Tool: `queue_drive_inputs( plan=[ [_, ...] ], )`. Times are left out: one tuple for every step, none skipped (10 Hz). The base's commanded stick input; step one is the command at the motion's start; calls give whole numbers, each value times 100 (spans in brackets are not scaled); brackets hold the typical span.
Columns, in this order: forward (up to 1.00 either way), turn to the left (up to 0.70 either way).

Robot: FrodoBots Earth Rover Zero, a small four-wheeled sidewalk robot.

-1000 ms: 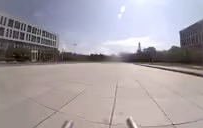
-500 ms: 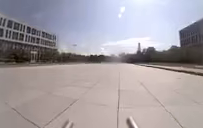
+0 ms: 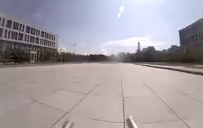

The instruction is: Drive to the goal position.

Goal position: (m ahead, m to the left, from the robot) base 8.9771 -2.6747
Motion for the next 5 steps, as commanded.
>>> queue_drive_inputs(
  plan=[
    [70,0],
    [70,0],
    [70,0],
    [70,0],
    [70,0]
  ],
)
